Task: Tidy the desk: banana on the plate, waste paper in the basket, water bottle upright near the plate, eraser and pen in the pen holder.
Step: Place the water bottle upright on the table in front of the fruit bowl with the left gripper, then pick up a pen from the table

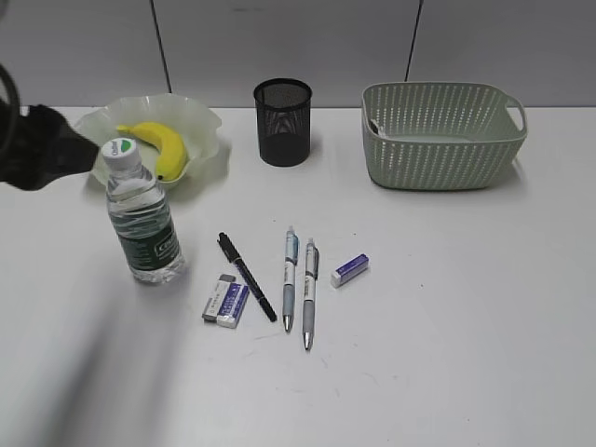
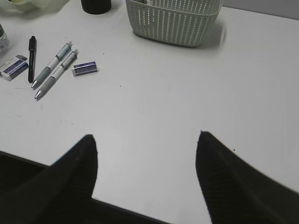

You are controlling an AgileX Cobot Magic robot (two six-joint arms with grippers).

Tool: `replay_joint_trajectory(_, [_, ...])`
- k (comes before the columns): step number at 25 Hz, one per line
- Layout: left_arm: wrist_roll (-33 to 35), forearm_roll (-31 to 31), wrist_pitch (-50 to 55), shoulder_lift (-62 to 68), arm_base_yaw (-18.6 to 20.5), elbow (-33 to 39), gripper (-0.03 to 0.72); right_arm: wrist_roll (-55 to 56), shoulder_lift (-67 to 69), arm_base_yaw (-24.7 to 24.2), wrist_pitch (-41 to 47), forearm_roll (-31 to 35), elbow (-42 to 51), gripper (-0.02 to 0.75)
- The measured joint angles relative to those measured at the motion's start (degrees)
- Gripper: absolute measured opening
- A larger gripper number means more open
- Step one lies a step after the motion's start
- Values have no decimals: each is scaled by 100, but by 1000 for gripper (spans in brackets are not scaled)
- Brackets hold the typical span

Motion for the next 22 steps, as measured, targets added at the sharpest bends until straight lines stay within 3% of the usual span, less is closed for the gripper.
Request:
replay_joint_trajectory(9, [-17, -158, 3148, -2012, 0, 0, 561, 0, 0, 0, 0, 0, 0, 523])
replay_joint_trajectory(14, [-22, -465, 3643, -3500, 0, 490, 499, 0, 0, 0, 0, 0, 0, 523])
replay_joint_trajectory(18, [-22, -658, 3905, -4680, 0, 1152, 489, 0, 0, 0, 0, 0, 0, 522])
replay_joint_trajectory(22, [-22, -658, 3934, -5748, 0, 1331, 481, 0, 0, 0, 0, 0, 0, 522])
